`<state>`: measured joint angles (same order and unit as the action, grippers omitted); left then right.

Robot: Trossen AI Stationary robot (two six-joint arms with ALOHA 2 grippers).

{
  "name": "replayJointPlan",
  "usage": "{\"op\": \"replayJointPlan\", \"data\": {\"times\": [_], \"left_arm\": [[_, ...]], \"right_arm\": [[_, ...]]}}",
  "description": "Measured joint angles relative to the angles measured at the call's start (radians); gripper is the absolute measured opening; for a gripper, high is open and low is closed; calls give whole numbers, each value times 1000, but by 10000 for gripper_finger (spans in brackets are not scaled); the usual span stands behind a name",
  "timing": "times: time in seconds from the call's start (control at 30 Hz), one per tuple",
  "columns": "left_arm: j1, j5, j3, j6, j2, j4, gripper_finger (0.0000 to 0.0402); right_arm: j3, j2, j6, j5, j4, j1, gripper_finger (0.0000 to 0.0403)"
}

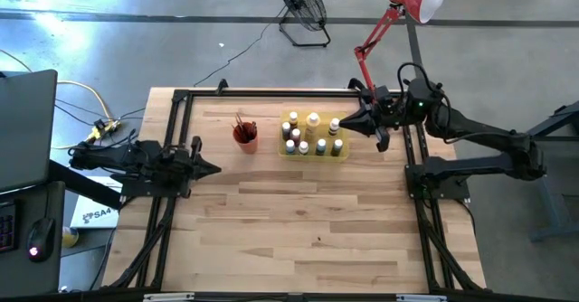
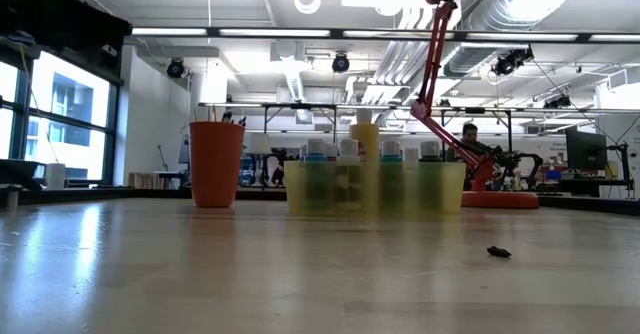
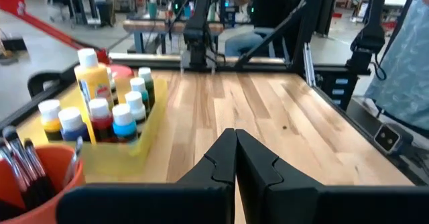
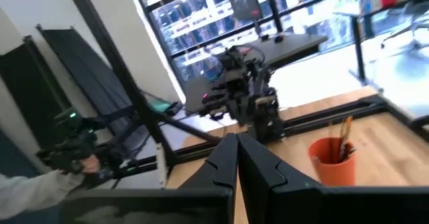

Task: Pick & Place Paint Supplies
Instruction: Return to Home Position

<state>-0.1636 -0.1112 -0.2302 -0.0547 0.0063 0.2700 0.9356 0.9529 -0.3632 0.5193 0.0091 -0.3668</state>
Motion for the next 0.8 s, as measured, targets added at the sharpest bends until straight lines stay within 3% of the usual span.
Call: {"op": "replayJointPlan", "data": {"times": [0.1,0.23,0.3,0.53,0.8], "left_arm": [[0,0,0,-29,0,26,0],[0,-8,0,-81,0,43,0],[0,-8,0,-90,0,35,0],[0,-11,0,-90,0,25,0],[0,-12,0,-89,0,26,0]], "right_arm": [[0,-16,13,-3,-4,0,4],[0,-24,-10,134,-8,-18,4],[0,-37,-23,137,-31,-31,4],[0,-169,89,-231,-212,-5,4],[-119,-374,105,-257,-209,53,4]]}}
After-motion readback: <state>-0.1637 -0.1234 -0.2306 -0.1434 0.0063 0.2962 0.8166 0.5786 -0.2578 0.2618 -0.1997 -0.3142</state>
